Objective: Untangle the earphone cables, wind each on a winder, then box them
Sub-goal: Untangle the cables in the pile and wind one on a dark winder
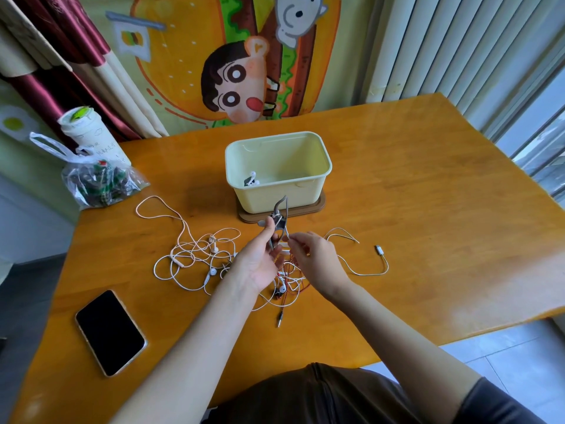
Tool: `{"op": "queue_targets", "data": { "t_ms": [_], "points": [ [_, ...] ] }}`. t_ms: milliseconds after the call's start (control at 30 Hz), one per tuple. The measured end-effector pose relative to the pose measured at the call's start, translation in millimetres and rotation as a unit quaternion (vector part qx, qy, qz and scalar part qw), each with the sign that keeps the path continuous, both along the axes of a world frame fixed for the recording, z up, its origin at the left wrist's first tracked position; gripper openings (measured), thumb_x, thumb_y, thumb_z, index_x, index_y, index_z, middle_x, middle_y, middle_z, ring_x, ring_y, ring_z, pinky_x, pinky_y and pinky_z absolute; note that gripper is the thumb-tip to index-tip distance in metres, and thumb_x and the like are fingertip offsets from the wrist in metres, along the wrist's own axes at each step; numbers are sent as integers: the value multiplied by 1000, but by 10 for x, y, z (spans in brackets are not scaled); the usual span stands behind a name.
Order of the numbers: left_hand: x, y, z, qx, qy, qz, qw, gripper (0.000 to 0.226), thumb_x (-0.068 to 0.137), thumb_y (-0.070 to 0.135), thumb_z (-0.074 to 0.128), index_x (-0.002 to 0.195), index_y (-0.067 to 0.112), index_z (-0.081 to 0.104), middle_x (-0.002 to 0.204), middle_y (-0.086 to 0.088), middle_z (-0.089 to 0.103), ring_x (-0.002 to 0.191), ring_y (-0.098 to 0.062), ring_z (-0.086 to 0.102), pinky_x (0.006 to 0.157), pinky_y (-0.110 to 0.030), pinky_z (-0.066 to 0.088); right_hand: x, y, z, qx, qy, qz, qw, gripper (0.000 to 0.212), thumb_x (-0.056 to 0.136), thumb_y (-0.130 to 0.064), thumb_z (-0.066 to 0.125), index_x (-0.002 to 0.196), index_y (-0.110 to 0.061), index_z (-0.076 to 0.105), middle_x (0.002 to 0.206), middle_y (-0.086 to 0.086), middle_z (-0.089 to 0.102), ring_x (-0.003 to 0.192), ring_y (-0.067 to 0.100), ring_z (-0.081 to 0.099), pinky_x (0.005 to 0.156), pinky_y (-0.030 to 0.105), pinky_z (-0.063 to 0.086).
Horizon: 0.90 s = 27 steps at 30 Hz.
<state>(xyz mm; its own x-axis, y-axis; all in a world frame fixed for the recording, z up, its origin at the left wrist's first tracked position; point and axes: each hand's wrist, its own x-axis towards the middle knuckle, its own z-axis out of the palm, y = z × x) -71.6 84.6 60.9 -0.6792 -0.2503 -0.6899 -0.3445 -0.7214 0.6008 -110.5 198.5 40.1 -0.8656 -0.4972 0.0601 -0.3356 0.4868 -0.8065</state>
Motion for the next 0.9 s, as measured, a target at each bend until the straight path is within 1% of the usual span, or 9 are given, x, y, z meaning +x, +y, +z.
{"op": "queue_targets", "data": {
  "t_ms": [100,167,333,400,467,533,633,767,900],
  "points": [
    [-2,-24,-18,6,6,15,1000,23,93,36,56,86,14,58,73,1,50,68,-11,47,66,-23,41,18,8,-26,12,7,7,1000,23,96,-19,51,108,-9,69,91,6,63,78,20,57,68,27,47],
    [7,-28,-22,20,17,17,1000,17,95,26,54,92,11,60,75,-2,52,71,-14,52,67,-23,45,33,13,-39,19,7,11,1000,24,97,-19,50,108,-9,68,90,2,60,77,15,54,66,19,42],
    [40,-41,-43,42,14,26,999,13,95,15,54,96,4,60,74,-7,58,76,-18,58,81,-28,49,36,29,-60,29,8,-5,1000,23,97,-17,50,108,-9,69,89,5,61,76,14,53,64,15,39],
    [41,-31,-57,38,14,21,999,14,95,18,55,94,6,62,72,-5,60,76,-17,59,76,-27,49,35,35,-55,36,9,-3,999,24,97,-16,50,106,-8,70,85,3,59,74,16,52,60,13,37],
    [33,-9,-66,27,12,12,1000,15,95,24,55,90,12,63,70,0,62,71,-13,58,68,-23,45,41,33,-48,39,12,0,999,24,97,-15,49,100,-5,71,84,8,63,73,22,56,60,19,40],
    [31,1,-65,34,13,12,999,17,96,27,53,90,14,63,73,0,60,67,-11,55,63,-20,42,51,31,-30,30,13,1,999,25,97,-15,50,93,-2,71,81,12,67,70,23,56,58,18,38],
    [32,-9,-89,63,16,10,998,21,93,31,56,99,12,62,81,-3,56,70,-11,50,65,-22,40,54,25,2,29,6,6,1000,23,96,-15,50,92,-6,71,77,8,66,65,19,54,55,13,36],
    [47,-6,-78,58,18,-15,998,28,95,36,51,89,10,62,75,-5,60,70,-15,54,65,-25,43,64,-4,6,54,29,29,998,23,97,-12,47,94,-8,70,75,2,52,61,9,43,53,13,30],
    [31,-25,-115,30,18,-10,999,41,82,44,60,105,11,58,89,-7,58,86,-18,54,79,-28,44,92,-12,12,59,32,55,996,25,97,-11,45,86,-3,66,72,2,45,60,7,39,54,16,29]
  ]
}}
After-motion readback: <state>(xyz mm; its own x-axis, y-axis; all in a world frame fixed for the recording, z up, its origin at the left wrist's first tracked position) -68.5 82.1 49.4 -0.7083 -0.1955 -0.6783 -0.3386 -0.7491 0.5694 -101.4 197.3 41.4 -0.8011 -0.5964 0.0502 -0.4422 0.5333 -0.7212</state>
